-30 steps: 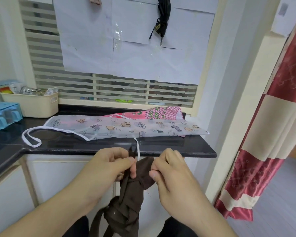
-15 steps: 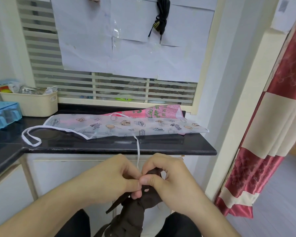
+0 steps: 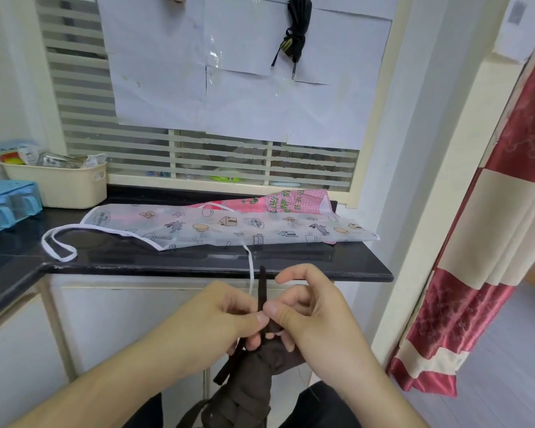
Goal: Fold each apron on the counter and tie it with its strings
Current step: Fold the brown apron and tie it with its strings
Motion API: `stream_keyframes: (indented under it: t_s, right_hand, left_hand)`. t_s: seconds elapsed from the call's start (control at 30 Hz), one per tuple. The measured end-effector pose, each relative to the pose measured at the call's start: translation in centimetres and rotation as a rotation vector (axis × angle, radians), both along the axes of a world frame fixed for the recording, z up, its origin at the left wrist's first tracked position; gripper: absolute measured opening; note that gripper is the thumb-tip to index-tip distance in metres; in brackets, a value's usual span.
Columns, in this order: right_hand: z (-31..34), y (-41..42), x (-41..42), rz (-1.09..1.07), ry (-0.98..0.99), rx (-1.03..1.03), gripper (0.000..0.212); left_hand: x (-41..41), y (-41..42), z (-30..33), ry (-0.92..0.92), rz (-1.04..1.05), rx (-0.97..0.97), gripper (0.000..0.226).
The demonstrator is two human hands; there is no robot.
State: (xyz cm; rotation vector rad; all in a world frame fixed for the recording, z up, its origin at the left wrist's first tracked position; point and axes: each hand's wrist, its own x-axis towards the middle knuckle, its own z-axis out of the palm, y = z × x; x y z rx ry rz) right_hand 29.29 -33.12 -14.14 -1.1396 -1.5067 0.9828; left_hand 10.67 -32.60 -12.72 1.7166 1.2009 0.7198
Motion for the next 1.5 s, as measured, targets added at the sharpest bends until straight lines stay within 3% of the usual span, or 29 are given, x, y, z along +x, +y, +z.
stream_keyframes:
  t_s: [0.13,0.47,0.57,0.77,0.93,1.07,1.17,1.5]
  right_hand:
    - [-0.5,-0.3,0.3,-0.009,0.029,0.002,0.032]
    - [-0.8,-0.5,0.3,0.012,-0.248,0.167,0.031]
    - [-0.8,-0.6,0.1,0.007,-0.299,0.186,0.033]
    - [-1.1,-0.6,0.0,-0.008,-0.305,0.190,0.035]
    - [-1.1,-0.6,0.2,-0.012,-0.355,0.219,0.040]
    - [-1.0,-0.8,0.1,0.003,-0.430,0.288,0.029]
    - [-0.9,-1.0,-0.5,0.027,-0.465,0.300,0.023]
    - [-1.5,-1.0,-0.7,-0.025,-0.507,0.433,0.034]
  left_hand:
    - [0.2,0.0,-0.2,-0.078,0.065,-0.035,0.032]
    - [-0.1,-0.1,-0.3,-0.084,0.101,0.028,0.024]
    - [-0.2,0.1,-0.8,0.006,0.129,0.034,0.020]
    - [-0.2,0.6,-1.3,0.050,0.123,0.035,0.029]
    - [-0.2,0.4,-1.0,-0.030,0.201,-0.058,0.033]
    - [0.0,0.3,-0.9,-0.040,0.234,-0.046,0.038]
    - [0.1,0.5,-1.1,-0.031,0.222,-0.045,0.037]
    - [-0.5,-0.1,-0.3,-0.034,0.081,-0.105,0.035]
